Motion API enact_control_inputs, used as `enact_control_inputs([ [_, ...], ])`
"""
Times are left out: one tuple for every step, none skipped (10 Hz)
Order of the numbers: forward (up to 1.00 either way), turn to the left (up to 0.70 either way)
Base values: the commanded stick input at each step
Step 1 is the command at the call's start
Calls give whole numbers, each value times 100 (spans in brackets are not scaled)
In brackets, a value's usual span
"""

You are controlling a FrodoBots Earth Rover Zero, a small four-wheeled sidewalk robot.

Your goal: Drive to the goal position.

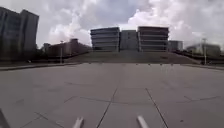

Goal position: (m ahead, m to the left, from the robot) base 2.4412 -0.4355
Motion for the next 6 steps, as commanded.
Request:
enact_control_inputs([
  [70,0],
  [70,0],
  [70,1],
  [70,3],
  [70,3],
  [70,3],
])
